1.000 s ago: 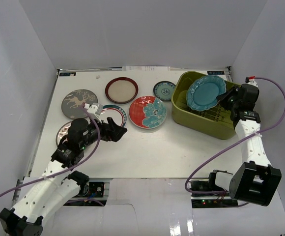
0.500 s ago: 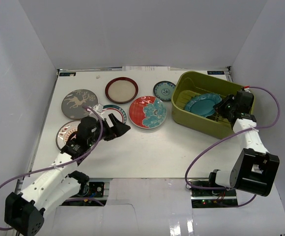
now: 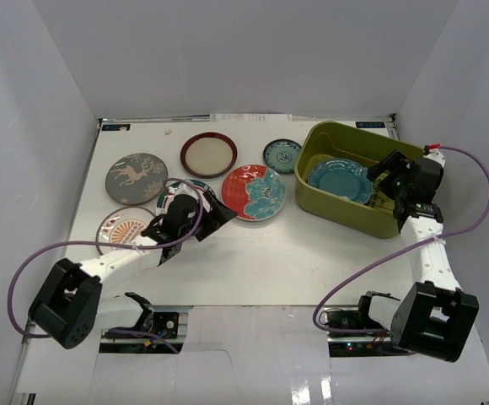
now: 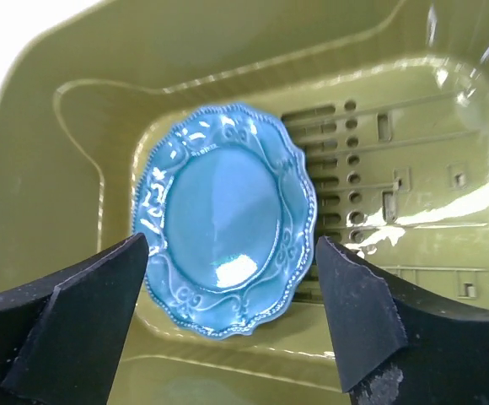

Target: Place the plates into the plastic bin on the countertop

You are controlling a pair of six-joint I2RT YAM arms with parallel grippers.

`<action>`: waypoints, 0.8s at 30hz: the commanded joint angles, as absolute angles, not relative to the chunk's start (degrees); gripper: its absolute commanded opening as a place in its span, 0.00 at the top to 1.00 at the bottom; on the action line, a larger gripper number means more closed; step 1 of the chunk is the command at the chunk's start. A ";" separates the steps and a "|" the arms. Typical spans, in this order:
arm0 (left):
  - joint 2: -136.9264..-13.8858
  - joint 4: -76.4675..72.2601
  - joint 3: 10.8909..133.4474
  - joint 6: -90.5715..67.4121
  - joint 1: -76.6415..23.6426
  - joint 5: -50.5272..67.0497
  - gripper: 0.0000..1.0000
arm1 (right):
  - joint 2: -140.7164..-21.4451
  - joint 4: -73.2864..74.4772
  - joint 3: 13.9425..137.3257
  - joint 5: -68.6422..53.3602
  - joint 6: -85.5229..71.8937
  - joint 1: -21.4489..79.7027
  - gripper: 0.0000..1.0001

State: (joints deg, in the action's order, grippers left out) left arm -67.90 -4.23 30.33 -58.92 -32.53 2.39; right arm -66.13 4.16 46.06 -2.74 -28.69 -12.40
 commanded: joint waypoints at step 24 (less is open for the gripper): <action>-97.20 -17.14 43.15 -67.76 -39.90 -22.31 0.27 | -40.70 1.67 38.41 -8.96 -28.47 9.92 0.23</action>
